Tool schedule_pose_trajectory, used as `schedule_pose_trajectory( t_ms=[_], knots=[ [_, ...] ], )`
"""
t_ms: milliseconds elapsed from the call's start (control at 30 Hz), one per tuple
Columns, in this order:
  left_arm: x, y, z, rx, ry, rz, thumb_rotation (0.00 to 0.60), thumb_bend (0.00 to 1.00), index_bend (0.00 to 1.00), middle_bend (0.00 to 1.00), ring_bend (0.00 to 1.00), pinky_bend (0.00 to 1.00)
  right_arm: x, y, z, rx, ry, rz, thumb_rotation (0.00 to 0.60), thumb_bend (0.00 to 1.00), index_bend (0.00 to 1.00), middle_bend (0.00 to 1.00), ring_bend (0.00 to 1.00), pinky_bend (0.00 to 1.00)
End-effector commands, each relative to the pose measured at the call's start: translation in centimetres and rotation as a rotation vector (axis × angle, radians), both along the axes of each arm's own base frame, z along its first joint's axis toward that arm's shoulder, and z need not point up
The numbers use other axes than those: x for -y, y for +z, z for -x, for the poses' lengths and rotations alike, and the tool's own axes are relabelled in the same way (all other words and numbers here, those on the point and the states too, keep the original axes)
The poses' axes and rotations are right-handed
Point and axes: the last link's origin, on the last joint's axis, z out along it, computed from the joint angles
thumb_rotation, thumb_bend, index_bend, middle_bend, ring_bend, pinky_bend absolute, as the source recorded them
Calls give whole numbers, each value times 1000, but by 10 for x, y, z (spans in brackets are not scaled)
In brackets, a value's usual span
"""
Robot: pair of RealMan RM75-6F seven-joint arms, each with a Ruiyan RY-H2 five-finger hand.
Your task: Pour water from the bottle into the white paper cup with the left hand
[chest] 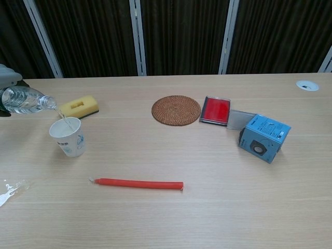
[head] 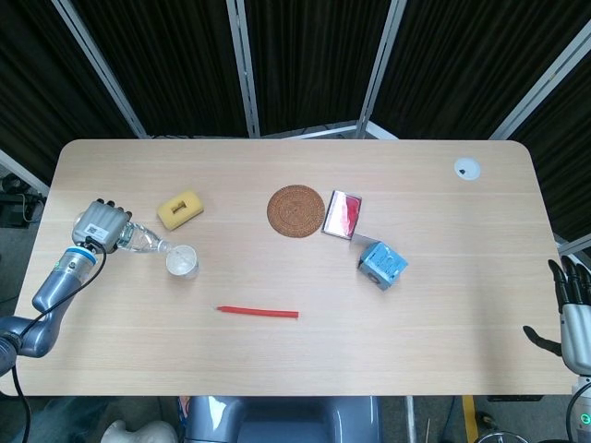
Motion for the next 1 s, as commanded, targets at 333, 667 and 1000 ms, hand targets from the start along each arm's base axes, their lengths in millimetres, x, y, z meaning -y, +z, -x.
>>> schedule_pose_trajectory(
  t_ms=[333,667,1000],
  knots=[
    [4,5,-15,409,84,-6,600,565,722,564,329,370,0,-1,0,-4,-3,-3,600,0,0,0,0,0],
    [11,-3,-28,1071,243,-15,600,567,721,564,330,371,0,-4,0,-6,-2,-13,600,0,0,0,0,0],
    [9,-26,-24,1300,360,-45,600,568,721,564,329,370,1,-4,1,-10,-4,-15,600,0,0,0,0,0]
  ],
)
